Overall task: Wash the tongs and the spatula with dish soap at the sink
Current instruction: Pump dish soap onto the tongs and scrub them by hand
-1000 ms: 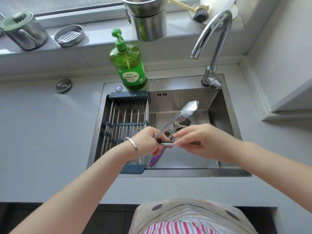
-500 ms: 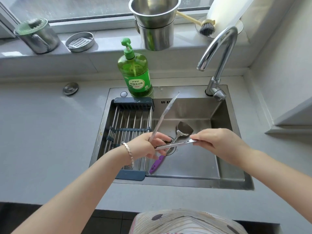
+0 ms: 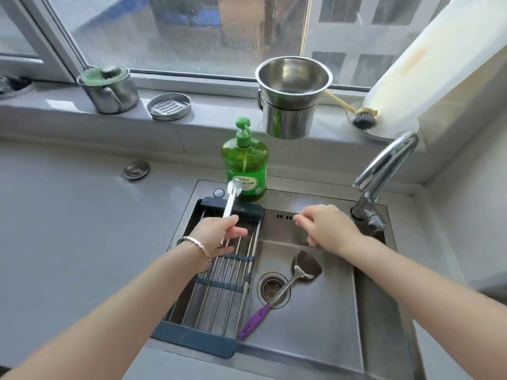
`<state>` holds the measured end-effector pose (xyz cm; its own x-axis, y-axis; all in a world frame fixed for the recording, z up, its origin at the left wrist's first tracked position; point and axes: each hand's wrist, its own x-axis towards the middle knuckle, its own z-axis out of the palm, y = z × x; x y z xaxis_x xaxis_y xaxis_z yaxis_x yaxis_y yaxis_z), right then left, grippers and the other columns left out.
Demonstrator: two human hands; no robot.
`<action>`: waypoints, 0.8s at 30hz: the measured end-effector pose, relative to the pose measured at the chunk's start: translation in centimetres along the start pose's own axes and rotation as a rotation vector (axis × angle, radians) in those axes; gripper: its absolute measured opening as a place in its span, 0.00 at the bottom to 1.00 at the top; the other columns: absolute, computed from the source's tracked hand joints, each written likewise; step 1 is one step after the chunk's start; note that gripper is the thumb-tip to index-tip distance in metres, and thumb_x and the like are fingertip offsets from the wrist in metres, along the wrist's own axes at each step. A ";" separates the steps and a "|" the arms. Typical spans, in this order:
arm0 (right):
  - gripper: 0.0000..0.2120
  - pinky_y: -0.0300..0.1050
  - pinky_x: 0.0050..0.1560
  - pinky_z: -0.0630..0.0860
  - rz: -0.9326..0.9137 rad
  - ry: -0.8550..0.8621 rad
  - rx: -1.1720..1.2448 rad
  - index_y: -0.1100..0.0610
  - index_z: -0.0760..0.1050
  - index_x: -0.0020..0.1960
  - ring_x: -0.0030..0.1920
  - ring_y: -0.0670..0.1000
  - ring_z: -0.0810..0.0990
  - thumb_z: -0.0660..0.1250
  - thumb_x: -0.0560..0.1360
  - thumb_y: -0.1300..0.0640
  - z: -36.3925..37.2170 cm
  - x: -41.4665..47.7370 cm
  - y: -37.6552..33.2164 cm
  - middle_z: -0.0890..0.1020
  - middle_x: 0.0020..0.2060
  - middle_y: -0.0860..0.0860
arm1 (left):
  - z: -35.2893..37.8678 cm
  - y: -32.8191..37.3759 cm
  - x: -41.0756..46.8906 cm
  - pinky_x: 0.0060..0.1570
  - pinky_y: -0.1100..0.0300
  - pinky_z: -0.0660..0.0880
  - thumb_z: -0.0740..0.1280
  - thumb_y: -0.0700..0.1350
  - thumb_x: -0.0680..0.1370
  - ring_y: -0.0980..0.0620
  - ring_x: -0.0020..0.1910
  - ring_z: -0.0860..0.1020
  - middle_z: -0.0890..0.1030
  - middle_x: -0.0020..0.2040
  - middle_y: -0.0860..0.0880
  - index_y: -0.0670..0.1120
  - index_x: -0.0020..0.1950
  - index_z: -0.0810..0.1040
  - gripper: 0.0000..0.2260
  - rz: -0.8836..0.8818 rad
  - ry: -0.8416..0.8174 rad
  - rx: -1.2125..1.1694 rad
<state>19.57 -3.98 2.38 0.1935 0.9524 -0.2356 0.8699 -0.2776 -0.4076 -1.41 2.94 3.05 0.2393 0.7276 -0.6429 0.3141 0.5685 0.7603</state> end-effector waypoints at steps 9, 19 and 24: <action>0.26 0.37 0.33 0.77 0.368 -0.186 1.008 0.68 0.68 0.64 0.46 0.55 0.81 0.60 0.78 0.46 -5.7 14.2 -9.6 0.78 0.51 0.62 | -0.6 4.0 3.5 0.37 0.59 0.77 0.61 0.41 0.79 0.54 0.34 0.78 0.78 0.34 0.48 0.45 0.39 0.69 0.08 -0.048 -0.064 0.255; 0.13 0.31 0.20 0.73 0.497 -0.271 1.257 0.64 0.73 0.40 0.18 0.44 0.73 0.62 0.79 0.55 -6.3 19.2 -10.9 0.74 0.33 0.52 | -1.7 4.5 6.3 0.32 0.61 0.75 0.61 0.45 0.78 0.57 0.31 0.74 0.76 0.32 0.51 0.46 0.45 0.72 0.04 -0.037 -0.160 0.326; 0.12 0.30 0.19 0.72 0.539 -0.312 1.345 0.62 0.71 0.38 0.17 0.45 0.73 0.62 0.79 0.57 -6.4 19.7 -10.8 0.73 0.31 0.53 | -1.4 4.9 7.2 0.41 0.59 0.78 0.61 0.44 0.78 0.55 0.36 0.77 0.79 0.35 0.50 0.47 0.43 0.73 0.05 -0.003 -0.140 0.268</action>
<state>16.86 18.56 7.77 0.0946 0.6827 -0.7245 -0.3703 -0.6514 -0.6622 0.56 11.44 2.27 0.3566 0.6556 -0.6656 0.5420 0.4352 0.7190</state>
